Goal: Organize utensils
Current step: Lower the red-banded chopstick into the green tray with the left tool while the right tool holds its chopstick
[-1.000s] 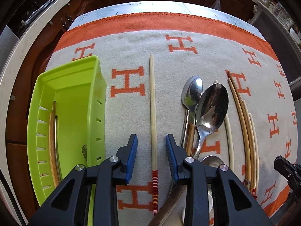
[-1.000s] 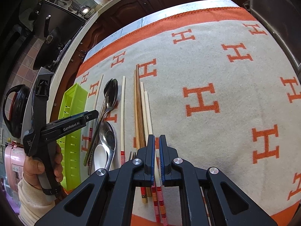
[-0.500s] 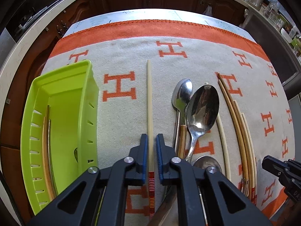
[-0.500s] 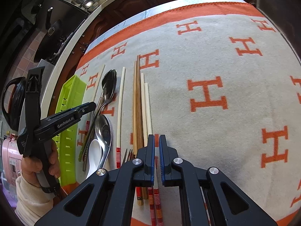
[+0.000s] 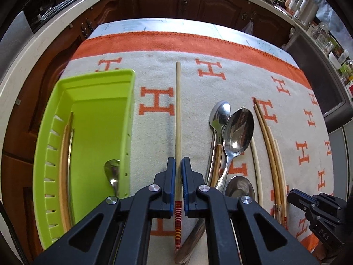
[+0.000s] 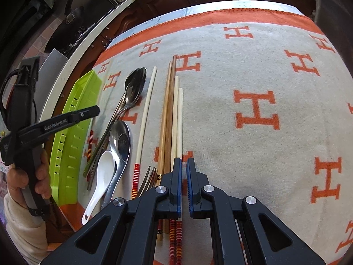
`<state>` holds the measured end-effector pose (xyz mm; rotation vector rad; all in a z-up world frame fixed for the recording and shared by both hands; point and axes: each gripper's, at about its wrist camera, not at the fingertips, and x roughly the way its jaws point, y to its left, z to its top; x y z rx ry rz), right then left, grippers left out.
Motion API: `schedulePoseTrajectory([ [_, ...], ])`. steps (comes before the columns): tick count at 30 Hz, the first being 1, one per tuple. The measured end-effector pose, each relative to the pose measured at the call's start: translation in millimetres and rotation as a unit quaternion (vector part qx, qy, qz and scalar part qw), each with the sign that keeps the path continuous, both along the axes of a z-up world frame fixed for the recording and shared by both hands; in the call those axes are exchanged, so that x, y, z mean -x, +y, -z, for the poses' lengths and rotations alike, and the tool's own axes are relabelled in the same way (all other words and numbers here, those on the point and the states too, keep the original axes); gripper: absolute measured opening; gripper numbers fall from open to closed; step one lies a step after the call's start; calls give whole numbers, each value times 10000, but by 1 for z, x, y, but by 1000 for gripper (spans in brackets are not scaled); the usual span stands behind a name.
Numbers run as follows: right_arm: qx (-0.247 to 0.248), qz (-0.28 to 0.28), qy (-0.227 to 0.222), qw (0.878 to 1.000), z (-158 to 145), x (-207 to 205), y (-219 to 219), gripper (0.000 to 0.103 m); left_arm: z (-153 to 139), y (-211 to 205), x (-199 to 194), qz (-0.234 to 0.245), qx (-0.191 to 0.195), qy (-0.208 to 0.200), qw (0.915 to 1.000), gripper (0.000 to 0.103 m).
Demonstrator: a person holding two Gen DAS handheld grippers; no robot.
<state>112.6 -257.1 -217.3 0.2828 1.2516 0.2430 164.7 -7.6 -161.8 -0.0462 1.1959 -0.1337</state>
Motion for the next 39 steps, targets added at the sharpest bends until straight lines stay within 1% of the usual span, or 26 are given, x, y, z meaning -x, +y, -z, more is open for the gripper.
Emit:
schedulePoseTrajectory([
  [6,342,-194,-35,9992,-4,4,14,5,-32,11,11,-23,157,-232,9996,3],
  [10,725,-311,-152,9968,-7,6,21,5,-57,20,22,-4,154,-408,9990,3],
  [11,845,-312,-177,9958,-7,6,22,5,-63,22,25,-3,145,-454,9989,3],
  [14,845,-318,-195,9957,-6,9,21,5,-82,32,33,-39,90,-560,9984,3],
  [17,934,-352,-200,9948,-5,10,23,5,-94,48,41,-120,-93,-631,9979,3],
  [20,1274,-466,-328,9902,-5,14,32,6,-93,62,45,-216,-318,-585,9975,3],
  [22,1482,-517,-426,9867,-5,17,38,6,-86,73,48,-279,-483,-483,9973,4],
  [24,1598,-542,-493,9844,-6,20,42,6,-76,81,49,-319,-549,-355,9974,4],
  [29,1529,-445,-493,9860,-7,22,40,6,-46,97,51,-459,-646,-45,9968,5],
  [31,1535,-431,-441,9862,-7,20,40,5,-37,102,52,-539,-572,66,9969,14],
  [34,1359,-286,-276,9899,-8,17,35,5,-35,111,56,-719,-547,105,9958,20],
  [35,1279,-217,-236,9913,-10,17,32,5,-37,114,58,-761,-538,58,9956,21],
  [36,1234,-148,-221,9920,-12,17,29,5,-40,116,61,-802,-534,0,9954,25],
  [38,1199,-24,-279,9924,-21,19,25,5,-48,120,67,-869,-544,-124,9947,29],
  [39,1184,17,-315,9925,-25,20,24,5,-53,122,71,-899,-556,-209,9942,35],
])
